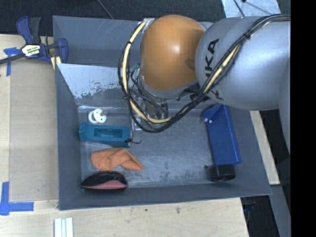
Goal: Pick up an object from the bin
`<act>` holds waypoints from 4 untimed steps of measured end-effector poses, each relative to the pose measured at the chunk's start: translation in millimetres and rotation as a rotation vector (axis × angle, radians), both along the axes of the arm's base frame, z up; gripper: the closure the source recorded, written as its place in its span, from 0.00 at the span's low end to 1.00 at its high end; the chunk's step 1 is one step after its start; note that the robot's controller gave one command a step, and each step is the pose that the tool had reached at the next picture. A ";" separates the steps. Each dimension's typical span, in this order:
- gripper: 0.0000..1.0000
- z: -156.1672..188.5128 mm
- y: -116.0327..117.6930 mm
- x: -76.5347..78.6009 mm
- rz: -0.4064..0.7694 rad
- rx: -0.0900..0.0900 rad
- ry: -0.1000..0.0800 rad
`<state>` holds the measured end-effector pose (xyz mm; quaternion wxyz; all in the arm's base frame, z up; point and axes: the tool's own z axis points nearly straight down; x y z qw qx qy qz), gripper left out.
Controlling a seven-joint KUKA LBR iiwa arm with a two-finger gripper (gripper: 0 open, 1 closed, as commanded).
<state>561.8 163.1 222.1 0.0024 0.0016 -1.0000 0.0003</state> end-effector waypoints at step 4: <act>0.00 -116.2 3.1 -39.2 0.015 0.000 -0.003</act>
Offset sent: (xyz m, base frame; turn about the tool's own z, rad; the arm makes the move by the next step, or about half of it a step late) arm -0.0221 0.0149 -0.0916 -0.0963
